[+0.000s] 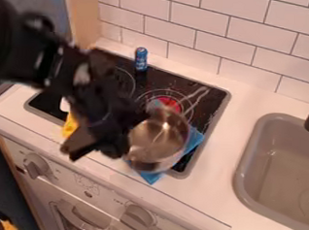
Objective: Put the silver pot on the blue cloth
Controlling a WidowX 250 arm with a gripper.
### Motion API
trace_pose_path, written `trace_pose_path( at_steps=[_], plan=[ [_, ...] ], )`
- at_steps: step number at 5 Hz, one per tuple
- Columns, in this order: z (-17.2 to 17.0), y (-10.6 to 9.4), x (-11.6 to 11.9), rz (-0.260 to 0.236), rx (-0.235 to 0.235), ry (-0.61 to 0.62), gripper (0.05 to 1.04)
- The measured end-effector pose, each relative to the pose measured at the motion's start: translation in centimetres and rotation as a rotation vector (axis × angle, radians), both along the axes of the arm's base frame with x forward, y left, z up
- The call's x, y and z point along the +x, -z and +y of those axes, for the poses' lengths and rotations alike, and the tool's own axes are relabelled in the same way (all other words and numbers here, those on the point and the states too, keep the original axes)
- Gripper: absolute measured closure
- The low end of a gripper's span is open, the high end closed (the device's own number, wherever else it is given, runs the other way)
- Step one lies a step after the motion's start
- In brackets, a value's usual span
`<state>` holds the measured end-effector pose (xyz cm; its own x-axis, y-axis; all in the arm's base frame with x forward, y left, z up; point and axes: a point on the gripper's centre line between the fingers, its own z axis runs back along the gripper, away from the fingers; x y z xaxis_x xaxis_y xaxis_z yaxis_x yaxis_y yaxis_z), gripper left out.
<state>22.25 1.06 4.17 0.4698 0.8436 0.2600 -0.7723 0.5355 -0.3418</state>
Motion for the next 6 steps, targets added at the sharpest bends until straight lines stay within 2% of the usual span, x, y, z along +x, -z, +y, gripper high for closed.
trace_pose_path(
  at_steps=[1,2,4,5,6],
  plan=[
    [0.5,1.3,0.3,0.014,0.006,-0.027,0.984],
    [1.1,1.1,1.1,0.02,0.022,-0.08,0.802],
    [1.3,1.0,1.1,0.043,0.036,-0.08,0.229],
    [1.3,0.8,1.1,0.045,0.031,-0.081,0.076],
    [1.0,-0.2,1.2,0.036,0.019,-0.074,0.081]
  ],
)
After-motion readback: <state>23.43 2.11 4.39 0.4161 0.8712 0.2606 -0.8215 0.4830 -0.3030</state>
